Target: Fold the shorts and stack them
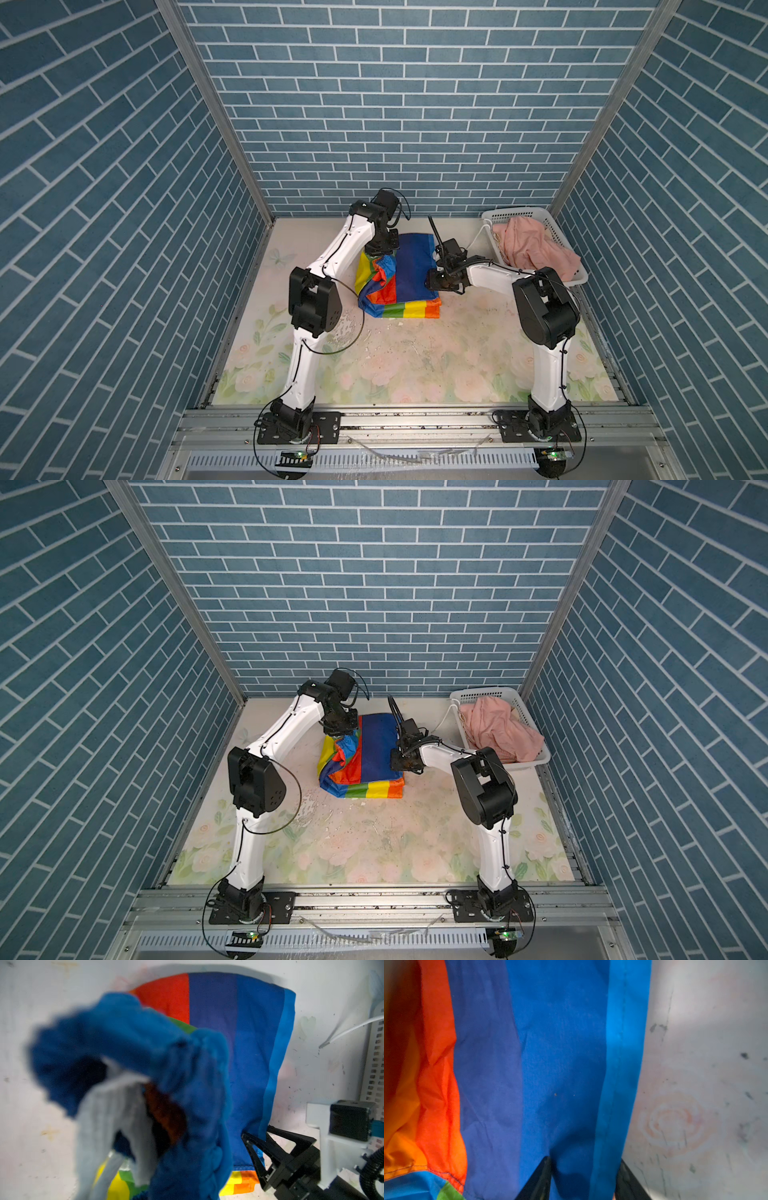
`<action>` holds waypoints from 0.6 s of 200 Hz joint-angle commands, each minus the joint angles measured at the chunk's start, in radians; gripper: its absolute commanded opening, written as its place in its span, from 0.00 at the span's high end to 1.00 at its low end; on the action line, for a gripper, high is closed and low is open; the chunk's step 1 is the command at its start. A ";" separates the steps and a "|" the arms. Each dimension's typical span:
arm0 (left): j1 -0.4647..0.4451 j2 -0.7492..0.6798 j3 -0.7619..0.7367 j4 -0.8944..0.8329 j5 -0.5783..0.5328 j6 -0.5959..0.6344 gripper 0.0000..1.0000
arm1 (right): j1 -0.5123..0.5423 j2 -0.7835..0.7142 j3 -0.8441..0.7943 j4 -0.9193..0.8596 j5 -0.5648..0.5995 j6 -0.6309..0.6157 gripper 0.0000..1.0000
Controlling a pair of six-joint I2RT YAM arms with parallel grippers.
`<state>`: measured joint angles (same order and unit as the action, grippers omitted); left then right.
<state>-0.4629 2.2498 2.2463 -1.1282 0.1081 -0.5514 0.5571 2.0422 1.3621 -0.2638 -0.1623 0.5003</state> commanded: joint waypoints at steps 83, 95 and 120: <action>-0.072 0.062 -0.200 0.422 0.143 -0.186 0.83 | -0.001 0.011 -0.082 0.060 -0.084 0.053 0.41; -0.073 0.053 -0.232 0.489 0.175 -0.200 0.60 | -0.002 -0.005 -0.087 0.061 -0.091 0.055 0.36; -0.073 -0.028 -0.279 0.602 0.215 -0.180 0.01 | -0.003 -0.079 -0.102 0.040 -0.089 0.044 0.26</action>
<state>-0.5282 2.3062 2.0018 -0.6930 0.2584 -0.7254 0.5552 2.0212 1.3025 -0.1406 -0.2405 0.5289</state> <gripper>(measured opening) 0.659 0.700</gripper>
